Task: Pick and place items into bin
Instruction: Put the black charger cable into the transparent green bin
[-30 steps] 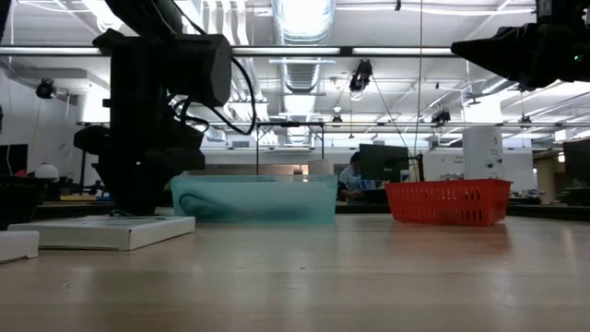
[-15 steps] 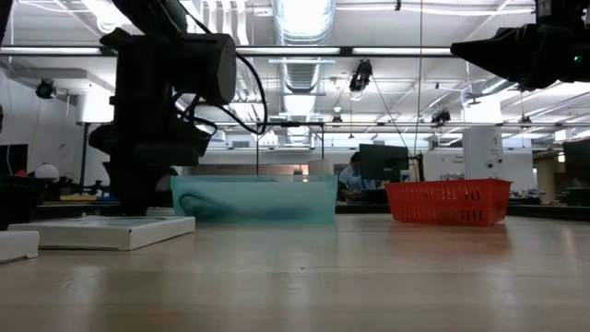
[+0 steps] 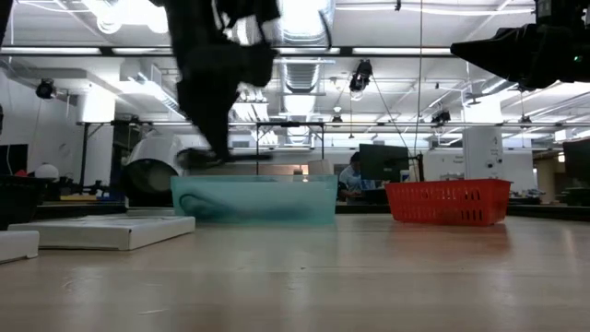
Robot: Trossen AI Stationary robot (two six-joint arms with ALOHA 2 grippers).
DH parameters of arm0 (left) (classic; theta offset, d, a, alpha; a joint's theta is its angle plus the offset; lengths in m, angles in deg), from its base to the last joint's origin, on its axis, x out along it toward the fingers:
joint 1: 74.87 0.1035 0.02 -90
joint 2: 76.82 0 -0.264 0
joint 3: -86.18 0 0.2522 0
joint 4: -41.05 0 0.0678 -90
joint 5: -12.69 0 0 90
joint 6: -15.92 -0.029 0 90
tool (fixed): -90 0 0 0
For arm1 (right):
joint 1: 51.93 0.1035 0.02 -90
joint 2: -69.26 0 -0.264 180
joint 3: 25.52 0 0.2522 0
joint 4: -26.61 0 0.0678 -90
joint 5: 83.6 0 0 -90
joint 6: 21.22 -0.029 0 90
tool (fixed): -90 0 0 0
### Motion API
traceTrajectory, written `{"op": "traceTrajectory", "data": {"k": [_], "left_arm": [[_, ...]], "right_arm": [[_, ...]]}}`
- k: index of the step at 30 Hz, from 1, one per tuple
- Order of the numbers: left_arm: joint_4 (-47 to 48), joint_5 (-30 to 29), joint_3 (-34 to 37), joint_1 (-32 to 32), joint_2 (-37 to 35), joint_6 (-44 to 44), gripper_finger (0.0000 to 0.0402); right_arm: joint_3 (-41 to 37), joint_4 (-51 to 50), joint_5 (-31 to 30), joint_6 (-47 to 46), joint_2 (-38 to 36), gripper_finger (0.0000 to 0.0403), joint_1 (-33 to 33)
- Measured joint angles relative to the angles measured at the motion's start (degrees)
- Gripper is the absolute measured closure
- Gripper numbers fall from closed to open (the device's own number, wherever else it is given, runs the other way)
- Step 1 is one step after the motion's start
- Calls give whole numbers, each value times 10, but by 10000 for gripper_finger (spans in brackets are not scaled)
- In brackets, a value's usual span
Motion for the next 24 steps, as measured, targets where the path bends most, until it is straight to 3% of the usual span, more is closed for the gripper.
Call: {"op": "traceTrajectory", "data": {"k": [4,7,14,20,24], "left_arm": [[-1,-101,-47,3,0,-70,400],[0,-136,-69,15,0,-140,400],[-13,-153,-78,81,0,-232,400],[-14,-153,-73,152,0,-232,398],[-15,-153,-73,178,0,-232,376]], "right_arm": [[0,0,0,0,0,351,0],[0,0,0,0,0,351,0],[0,0,0,0,0,351,0],[0,0,0,0,0,351,0],[0,0,0,-12,0,351,0]]}}
